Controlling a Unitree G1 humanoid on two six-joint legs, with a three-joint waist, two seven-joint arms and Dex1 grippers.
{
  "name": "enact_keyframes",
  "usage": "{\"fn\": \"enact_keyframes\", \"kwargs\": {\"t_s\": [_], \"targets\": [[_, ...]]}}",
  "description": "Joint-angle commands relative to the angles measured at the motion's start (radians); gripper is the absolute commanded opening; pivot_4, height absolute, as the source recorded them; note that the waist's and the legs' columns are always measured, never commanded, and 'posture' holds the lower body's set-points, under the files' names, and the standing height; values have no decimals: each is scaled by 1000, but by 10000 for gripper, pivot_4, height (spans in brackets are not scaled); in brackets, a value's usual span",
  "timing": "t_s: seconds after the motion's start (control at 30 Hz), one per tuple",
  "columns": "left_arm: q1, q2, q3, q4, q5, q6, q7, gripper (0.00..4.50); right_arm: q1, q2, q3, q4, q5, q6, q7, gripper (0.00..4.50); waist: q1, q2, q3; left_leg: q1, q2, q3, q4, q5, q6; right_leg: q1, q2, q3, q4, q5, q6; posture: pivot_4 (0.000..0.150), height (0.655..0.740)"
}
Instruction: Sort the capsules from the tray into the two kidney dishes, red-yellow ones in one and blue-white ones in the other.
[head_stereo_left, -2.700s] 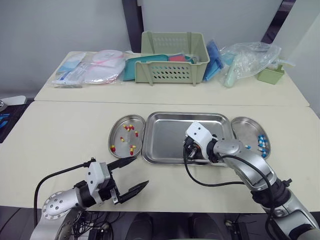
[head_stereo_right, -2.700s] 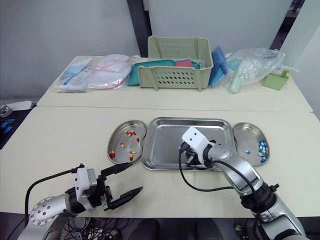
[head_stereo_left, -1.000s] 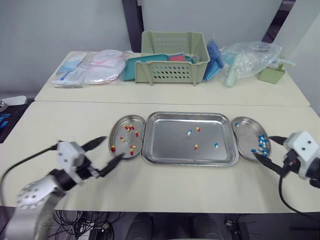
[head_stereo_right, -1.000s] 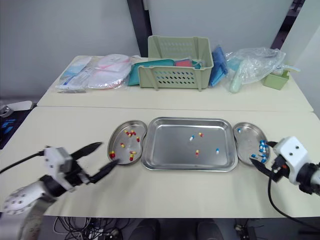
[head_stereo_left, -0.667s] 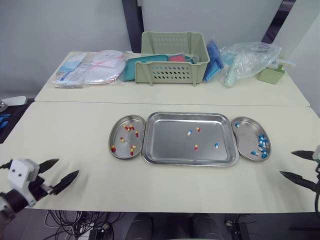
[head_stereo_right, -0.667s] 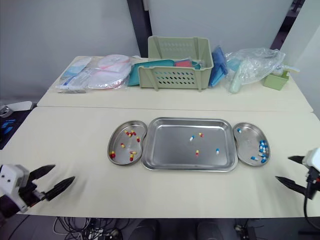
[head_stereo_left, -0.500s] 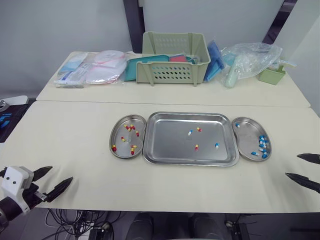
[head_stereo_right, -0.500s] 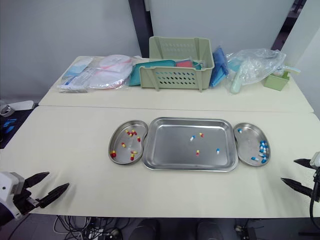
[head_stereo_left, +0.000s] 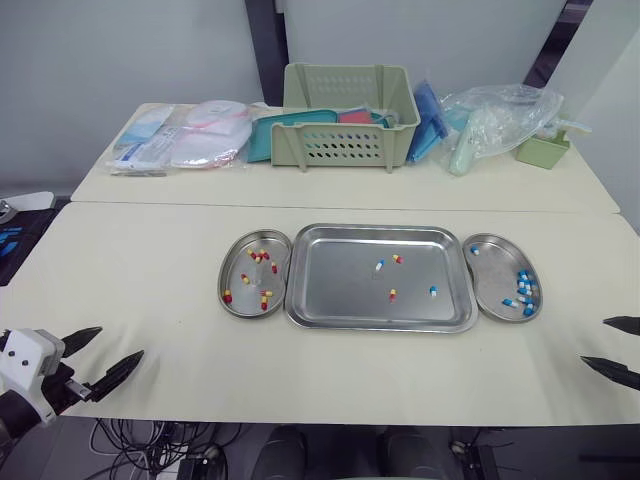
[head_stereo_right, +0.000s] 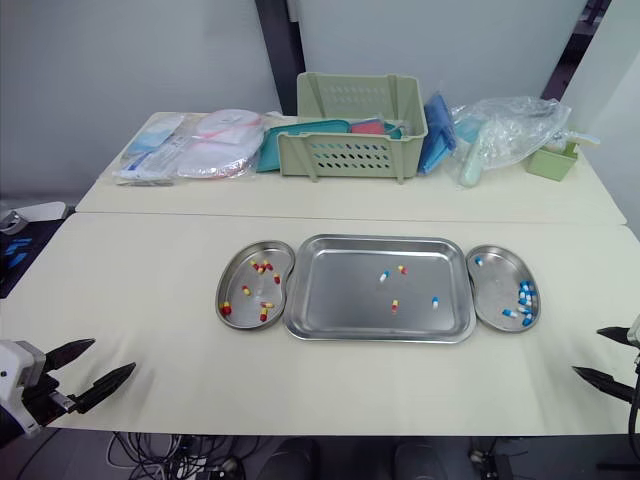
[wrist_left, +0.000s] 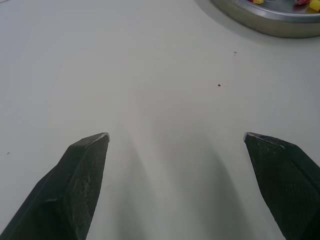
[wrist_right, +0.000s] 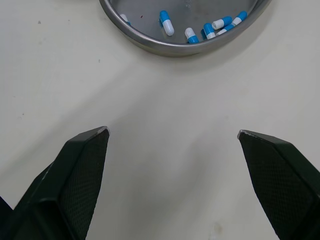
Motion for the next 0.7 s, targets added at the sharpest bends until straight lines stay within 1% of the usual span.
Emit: {"fn": "enact_keyframes", "kwargs": {"t_s": [0.03, 0.23, 0.43, 0.7], "targets": [[17, 12, 42, -36, -5, -6, 0, 45000, -3, -7, -13, -2, -1, -16, 5, 43352, 0, 0, 0, 0, 0, 0, 0, 0, 0, 0, 0, 0, 0, 0, 0, 1500, 7400], [43, -1, 50, -65, -9, -11, 2, 45000, -25, -14, 7, 15, -4, -25, 2, 43352, 0, 0, 0, 0, 0, 0, 0, 0, 0, 0, 0, 0, 0, 0, 0, 1500, 7400], [75, -13, 47, -135, -23, 6, 5, 45000, -40, -12, 24, 17, -6, -26, 1, 43352, 0, 0, 0, 0, 0, 0, 0, 0, 0, 0, 0, 0, 0, 0, 0, 1500, 7400], [64, -15, 38, -189, -32, 49, 27, 45000, -41, 9, 21, 8, -7, -67, -14, 43352, 0, 0, 0, 0, 0, 0, 0, 0, 0, 0, 0, 0, 0, 0, 0, 1500, 7400]]}}
